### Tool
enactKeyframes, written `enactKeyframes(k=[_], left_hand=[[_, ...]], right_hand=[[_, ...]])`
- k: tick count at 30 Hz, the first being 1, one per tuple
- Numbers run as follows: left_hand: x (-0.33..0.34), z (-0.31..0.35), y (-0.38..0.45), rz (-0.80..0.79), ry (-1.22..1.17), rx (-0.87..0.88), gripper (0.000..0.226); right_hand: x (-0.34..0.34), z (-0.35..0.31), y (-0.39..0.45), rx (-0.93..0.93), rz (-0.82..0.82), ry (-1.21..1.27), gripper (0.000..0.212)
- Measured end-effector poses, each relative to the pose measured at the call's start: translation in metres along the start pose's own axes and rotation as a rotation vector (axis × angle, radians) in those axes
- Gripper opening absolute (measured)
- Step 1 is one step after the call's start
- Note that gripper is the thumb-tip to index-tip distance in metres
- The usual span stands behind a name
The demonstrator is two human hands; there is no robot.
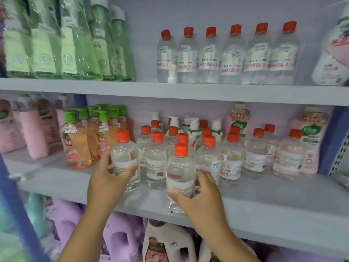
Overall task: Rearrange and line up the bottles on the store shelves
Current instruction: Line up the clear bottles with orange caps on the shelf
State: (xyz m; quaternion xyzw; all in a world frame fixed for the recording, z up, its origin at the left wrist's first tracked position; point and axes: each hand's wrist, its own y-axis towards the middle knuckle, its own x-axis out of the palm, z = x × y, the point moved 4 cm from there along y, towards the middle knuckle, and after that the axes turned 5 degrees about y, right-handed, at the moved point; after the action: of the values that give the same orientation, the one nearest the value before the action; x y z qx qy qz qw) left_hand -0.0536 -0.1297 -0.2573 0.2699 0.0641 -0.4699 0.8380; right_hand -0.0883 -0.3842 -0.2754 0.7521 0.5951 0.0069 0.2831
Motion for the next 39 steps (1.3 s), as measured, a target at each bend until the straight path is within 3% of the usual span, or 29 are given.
enactKeyframes(k=[5, 8, 16, 21, 24, 27, 29, 32, 36, 39], left_hand=[[0.017, -0.022, 0.029, -0.068, -0.032, -0.016, 0.064], [0.022, -0.025, 0.04, -0.105, -0.031, 0.01, 0.063], [0.023, -0.03, 0.062, -0.124, -0.071, 0.024, 0.056], [0.016, -0.034, 0.046, -0.156, -0.055, -0.012, 0.06], [0.007, -0.006, 0.015, 0.014, 0.022, 0.042, 0.069], [0.009, 0.054, -0.037, 0.162, -0.172, 0.236, 0.042], [0.031, 0.094, -0.069, 0.026, -0.381, 0.284, 0.03], [0.084, 0.14, -0.102, -0.241, -0.552, 0.291, 0.032], [0.175, 0.175, -0.129, -0.502, -0.493, 0.19, 0.036], [0.239, 0.204, -0.133, -0.503, -0.34, 0.254, 0.057]], right_hand=[[0.035, -0.01, 0.003, 0.022, 0.013, -0.054, 0.099], [0.045, -0.012, 0.005, -0.066, 0.064, -0.18, 0.087], [0.055, -0.011, 0.015, -0.031, 0.136, -0.26, 0.075], [0.044, -0.004, 0.015, 0.008, 0.016, -0.198, 0.08], [0.018, -0.006, 0.009, 0.016, -0.011, -0.121, 0.07], [-0.032, -0.007, 0.008, 0.036, 0.076, 0.004, 0.052], [-0.073, -0.001, 0.011, 0.052, 0.158, 0.089, 0.045], [-0.134, 0.022, 0.025, 0.081, 0.273, 0.107, 0.042], [-0.213, 0.082, 0.055, 0.181, 0.427, 0.041, 0.04], [-0.256, 0.112, 0.084, 0.244, 0.432, -0.064, 0.053]])
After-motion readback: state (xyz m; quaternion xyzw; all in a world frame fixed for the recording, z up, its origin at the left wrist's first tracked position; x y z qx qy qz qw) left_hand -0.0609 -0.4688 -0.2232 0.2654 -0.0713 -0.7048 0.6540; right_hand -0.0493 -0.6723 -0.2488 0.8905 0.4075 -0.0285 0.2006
